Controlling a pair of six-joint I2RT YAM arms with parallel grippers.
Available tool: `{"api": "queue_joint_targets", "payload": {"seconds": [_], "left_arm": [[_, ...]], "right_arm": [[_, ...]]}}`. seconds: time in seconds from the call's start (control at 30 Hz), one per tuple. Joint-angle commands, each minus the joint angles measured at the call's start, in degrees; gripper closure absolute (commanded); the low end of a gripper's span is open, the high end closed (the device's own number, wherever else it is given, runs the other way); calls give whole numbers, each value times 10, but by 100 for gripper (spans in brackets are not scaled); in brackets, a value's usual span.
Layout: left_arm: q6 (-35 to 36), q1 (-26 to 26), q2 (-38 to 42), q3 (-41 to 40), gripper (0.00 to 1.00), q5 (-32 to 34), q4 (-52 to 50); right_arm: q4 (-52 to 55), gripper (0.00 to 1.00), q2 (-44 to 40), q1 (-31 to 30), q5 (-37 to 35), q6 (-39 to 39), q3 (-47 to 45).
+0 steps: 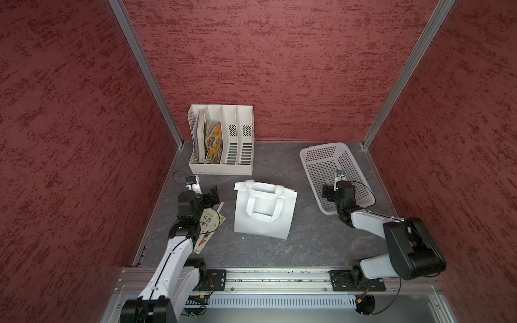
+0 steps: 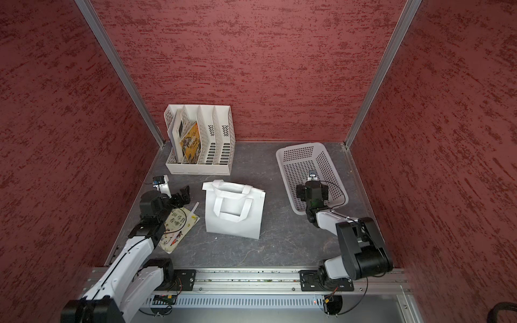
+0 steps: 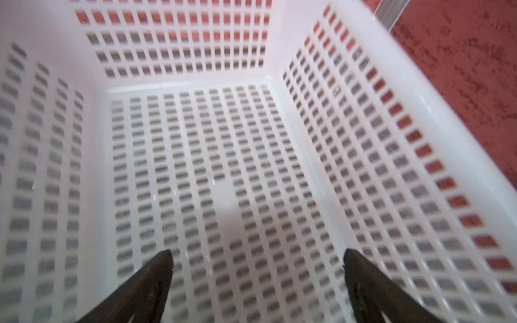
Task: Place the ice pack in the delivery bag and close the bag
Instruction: Seal the delivery bag at the center of the board, then reset both arms
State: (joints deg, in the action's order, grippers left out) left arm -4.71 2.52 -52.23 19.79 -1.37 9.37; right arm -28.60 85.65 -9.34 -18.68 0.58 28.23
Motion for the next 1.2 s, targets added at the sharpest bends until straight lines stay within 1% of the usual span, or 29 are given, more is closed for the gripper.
{"api": "queue_joint_targets", "payload": {"seconds": [0.0, 0.07, 0.1, 0.17, 0.2, 0.23, 0.27, 0.3, 0.33, 0.4, 0.5, 0.57, 0.67, 0.73, 0.77, 0.9, 1.1, 1.17], "left_arm": [[48, 6, -81, -28, 0, -11, 210], [50, 12, -173, -32, 0, -28, 314], [49, 15, -213, -21, 0, -41, 352], [43, 18, -290, 16, 0, -56, 369], [49, 13, -334, 14, 0, -59, 407], [51, 10, -360, 15, 0, -53, 437], [48, 8, -345, 24, 0, -42, 395], [51, 5, -358, 14, 0, -31, 437], [48, 2, -348, 21, 0, -18, 417], [50, -5, -352, 18, 0, -1, 420], [52, -7, -350, 19, 0, 1, 414], [52, -8, -352, 18, 0, 1, 420], [52, -8, -351, 19, 0, 2, 415], [52, -8, -352, 18, 0, 2, 419], [52, -8, -351, 18, 0, 2, 417], [52, -8, -351, 18, 0, 1, 418], [52, -8, -352, 18, 0, 2, 418], [52, -8, -351, 18, 0, 1, 418]], "right_arm": [[-108, 1, 13, 46, 58, -2, 8], [-135, 1, 8, 58, 81, -6, -12], [-143, 1, 6, 64, 96, -8, -20], [-182, 1, 14, 71, 123, -9, -38], [-235, 1, 26, 74, 129, -5, -55], [-237, 1, 29, 75, 130, -6, -61], [-223, 1, 26, 74, 131, -6, -57], [-228, 1, 28, 75, 131, -6, -59], [-224, 1, 25, 74, 131, -6, -59], [-228, 1, 24, 74, 131, -5, -61], [-237, 1, 23, 75, 132, -4, -65], [-283, 1, 14, 74, 158, 5, -89], [-429, 1, 28, 74, 197, 20, -160], [-505, 1, 48, 74, 199, 22, -194], [-515, 1, 53, 73, 185, 18, -201], [-487, 1, 46, 73, 109, -10, -189], [-463, 1, 40, 74, 100, -15, -180], [-472, 1, 43, 73, 100, -15, -182]]}}
